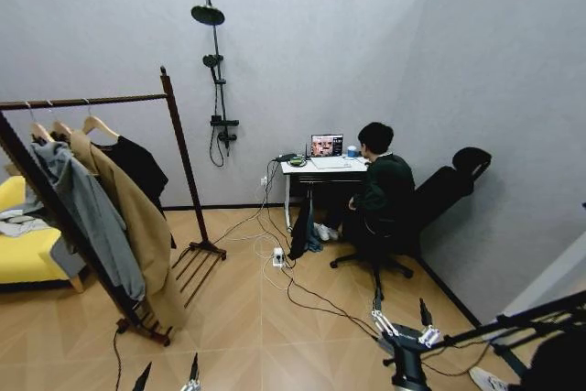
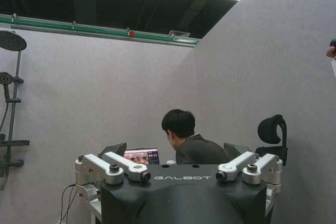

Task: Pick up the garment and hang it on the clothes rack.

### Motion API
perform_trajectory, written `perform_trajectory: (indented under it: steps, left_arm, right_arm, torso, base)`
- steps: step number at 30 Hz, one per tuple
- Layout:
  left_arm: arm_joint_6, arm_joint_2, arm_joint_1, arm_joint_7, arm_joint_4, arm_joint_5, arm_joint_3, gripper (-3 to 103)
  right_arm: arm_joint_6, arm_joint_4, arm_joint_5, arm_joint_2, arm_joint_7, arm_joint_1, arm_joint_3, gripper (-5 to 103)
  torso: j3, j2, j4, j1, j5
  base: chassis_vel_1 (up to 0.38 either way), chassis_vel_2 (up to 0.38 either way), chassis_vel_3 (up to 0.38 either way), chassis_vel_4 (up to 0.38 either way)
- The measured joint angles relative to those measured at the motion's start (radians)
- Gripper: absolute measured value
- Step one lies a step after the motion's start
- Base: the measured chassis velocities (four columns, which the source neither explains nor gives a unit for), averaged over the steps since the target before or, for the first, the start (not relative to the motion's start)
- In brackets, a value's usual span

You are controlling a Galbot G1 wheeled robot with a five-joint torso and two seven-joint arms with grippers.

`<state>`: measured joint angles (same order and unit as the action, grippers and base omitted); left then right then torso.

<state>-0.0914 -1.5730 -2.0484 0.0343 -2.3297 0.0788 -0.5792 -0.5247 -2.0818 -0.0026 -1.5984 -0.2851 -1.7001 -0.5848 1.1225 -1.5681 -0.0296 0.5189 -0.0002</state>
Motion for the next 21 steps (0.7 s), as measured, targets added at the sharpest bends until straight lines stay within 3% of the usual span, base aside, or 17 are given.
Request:
perform_trajectory:
  steps: [11, 21]
  left_arm:
    - [0.0, 0.0, 0.0, 0.0, 0.0, 0.0, 0.0, 100]
    - [0.0, 0.0, 0.0, 0.0, 0.0, 0.0, 0.0, 100]
  right_arm:
    - [-0.008, 0.013, 0.001, -0.002, -0.003, 0.002, -0.003, 100]
    - [-0.013, 0.024, 0.002, 0.001, -0.002, 0.005, -0.005, 100]
  torso:
    - [0.0, 0.0, 0.0, 0.0, 0.0002]
    - [0.0, 0.0, 0.0001, 0.0, -0.0002]
  base:
    - [0.074, -0.047, -0.064, 0.054]
    - [0.222, -0.213, -0.203, 0.204]
